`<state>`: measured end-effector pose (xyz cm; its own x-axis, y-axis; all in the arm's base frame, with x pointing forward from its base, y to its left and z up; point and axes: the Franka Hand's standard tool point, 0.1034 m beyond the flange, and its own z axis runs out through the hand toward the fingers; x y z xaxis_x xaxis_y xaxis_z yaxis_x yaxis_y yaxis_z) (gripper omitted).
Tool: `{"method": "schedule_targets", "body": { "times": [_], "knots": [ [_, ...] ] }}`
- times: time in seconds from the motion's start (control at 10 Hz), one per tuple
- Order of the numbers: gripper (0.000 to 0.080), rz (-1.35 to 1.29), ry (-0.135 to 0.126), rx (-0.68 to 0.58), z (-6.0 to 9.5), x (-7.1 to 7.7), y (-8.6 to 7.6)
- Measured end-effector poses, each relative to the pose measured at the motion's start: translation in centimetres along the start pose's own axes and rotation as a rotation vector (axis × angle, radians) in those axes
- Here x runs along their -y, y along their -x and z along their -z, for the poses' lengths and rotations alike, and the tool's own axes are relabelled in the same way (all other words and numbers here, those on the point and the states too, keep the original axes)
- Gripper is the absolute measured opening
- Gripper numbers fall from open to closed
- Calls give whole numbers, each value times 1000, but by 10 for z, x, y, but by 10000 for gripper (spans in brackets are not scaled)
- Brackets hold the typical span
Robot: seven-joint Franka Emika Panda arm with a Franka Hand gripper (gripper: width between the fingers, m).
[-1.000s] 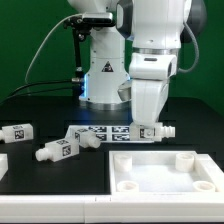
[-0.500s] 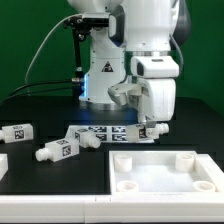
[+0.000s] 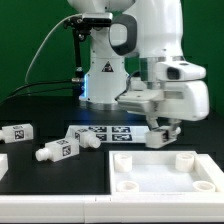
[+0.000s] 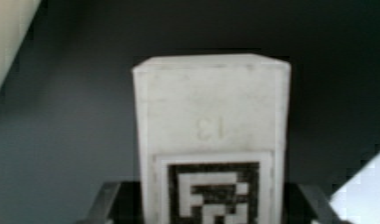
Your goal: Assemble square table
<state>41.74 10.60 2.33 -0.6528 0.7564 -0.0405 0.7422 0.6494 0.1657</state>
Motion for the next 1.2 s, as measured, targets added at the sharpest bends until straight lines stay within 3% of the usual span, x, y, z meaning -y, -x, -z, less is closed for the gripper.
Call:
{"method": "schedule_targets", "body": {
  "times": [0.2,1.0,1.2],
  "knots": [
    [282,80,-11,-7,-3,13,7],
    [284,110,9,-34,-13,13,-8],
    [325,108,8,-34,-13,13,-8]
  ]
}}
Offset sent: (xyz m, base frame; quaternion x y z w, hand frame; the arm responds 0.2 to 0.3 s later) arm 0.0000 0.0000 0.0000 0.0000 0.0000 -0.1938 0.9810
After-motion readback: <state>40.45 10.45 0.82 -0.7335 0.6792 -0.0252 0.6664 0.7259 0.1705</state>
